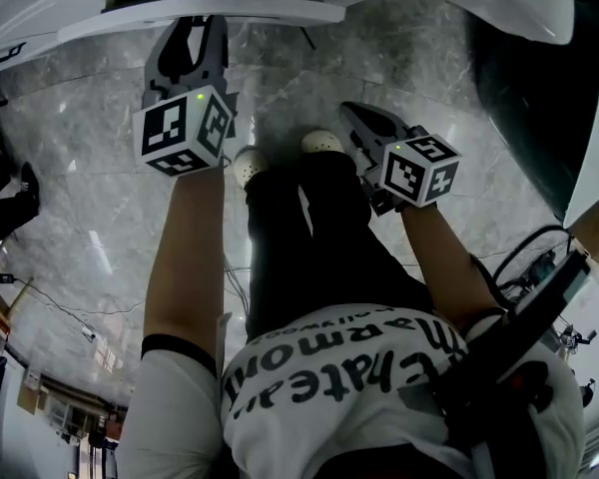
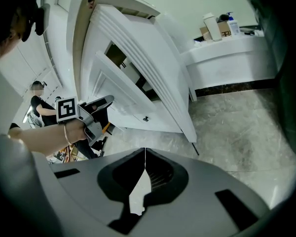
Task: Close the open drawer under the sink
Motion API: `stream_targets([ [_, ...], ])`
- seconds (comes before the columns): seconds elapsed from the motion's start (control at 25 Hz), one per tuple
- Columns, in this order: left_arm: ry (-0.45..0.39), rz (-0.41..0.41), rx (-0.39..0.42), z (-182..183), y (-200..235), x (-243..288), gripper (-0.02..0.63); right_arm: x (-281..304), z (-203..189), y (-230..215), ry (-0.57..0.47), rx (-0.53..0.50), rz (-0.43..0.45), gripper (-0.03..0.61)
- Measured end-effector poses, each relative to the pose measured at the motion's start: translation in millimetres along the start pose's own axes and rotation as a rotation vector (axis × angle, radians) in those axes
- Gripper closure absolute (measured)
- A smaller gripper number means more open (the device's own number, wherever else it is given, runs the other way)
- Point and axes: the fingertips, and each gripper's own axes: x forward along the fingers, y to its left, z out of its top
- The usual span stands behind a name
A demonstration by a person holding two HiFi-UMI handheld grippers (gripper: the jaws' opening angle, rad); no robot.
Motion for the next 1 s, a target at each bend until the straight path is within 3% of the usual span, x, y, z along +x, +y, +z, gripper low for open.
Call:
stream_targets([
  [1.0, 0.004, 0.000, -0.017, 21, 0, 32, 0.463, 7, 9, -9, 0.000, 0.025, 0.014, 0.566],
])
